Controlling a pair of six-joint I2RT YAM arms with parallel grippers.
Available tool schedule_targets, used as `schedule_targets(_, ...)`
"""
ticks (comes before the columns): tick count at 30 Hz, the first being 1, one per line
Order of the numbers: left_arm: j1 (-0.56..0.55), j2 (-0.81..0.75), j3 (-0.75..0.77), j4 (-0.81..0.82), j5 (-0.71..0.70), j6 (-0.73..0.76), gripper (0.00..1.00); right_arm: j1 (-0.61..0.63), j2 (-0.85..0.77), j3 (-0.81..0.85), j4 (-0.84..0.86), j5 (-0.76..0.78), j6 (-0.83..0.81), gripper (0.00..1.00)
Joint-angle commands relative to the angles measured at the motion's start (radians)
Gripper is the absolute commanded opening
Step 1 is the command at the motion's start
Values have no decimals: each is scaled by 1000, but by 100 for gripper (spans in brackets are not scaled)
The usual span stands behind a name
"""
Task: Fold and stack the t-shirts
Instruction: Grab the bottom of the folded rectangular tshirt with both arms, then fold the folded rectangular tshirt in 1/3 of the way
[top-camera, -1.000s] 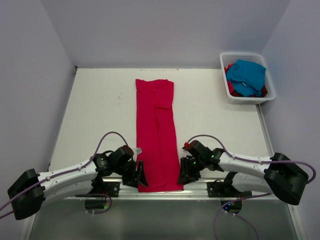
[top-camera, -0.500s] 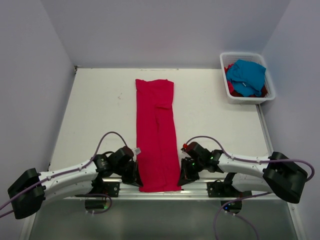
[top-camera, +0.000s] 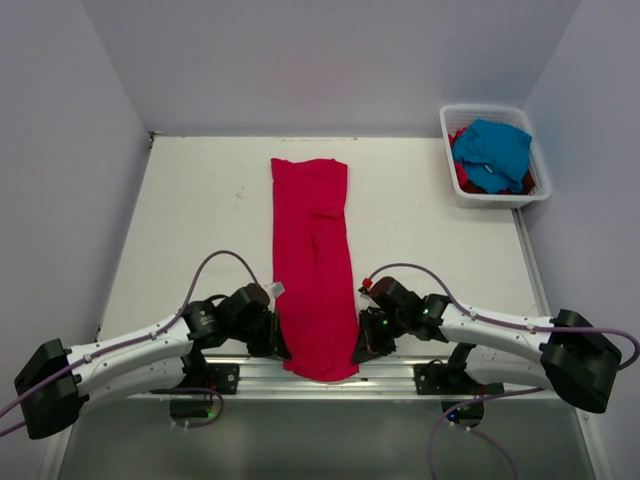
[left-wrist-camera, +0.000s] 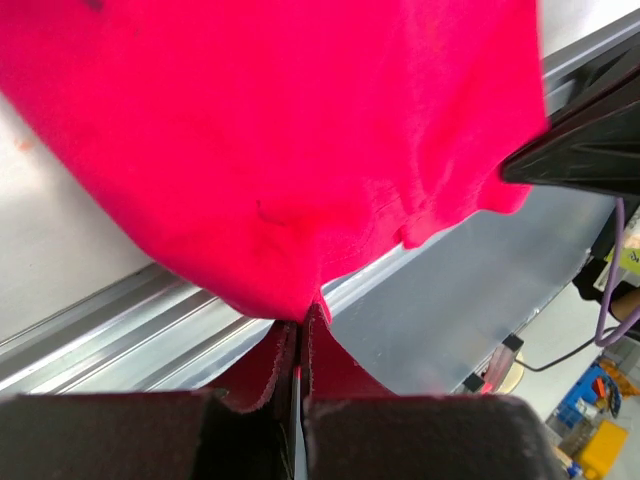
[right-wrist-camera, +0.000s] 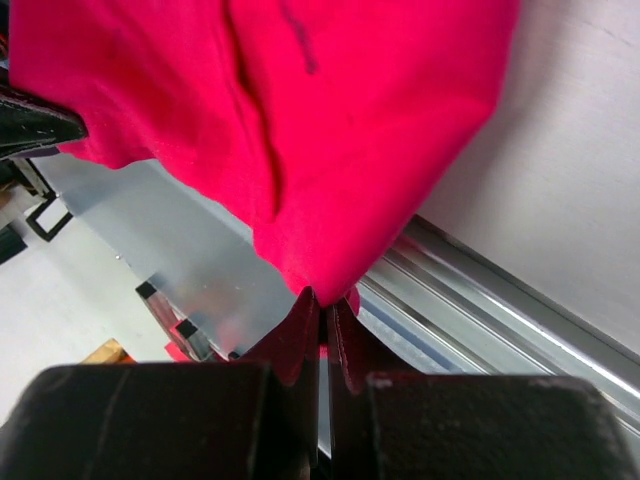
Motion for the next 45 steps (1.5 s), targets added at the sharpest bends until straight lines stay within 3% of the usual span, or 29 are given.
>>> schedule_targets(1, -6, -10, 61, -37, -61, 38, 0, 5, -17, 59, -44, 36, -41, 0)
schedule_targets(17, -4, 16, 138, -94, -288, 133, 0, -3, 32, 222, -138, 202, -153, 0)
schedule_targets(30, 33, 70, 218, -85, -458, 213, 0, -93, 147, 313, -127, 306, -274, 0)
schedule_targets(45, 177, 148, 221, 61, -467, 335, 0, -186, 278, 435, -70, 325, -378, 0)
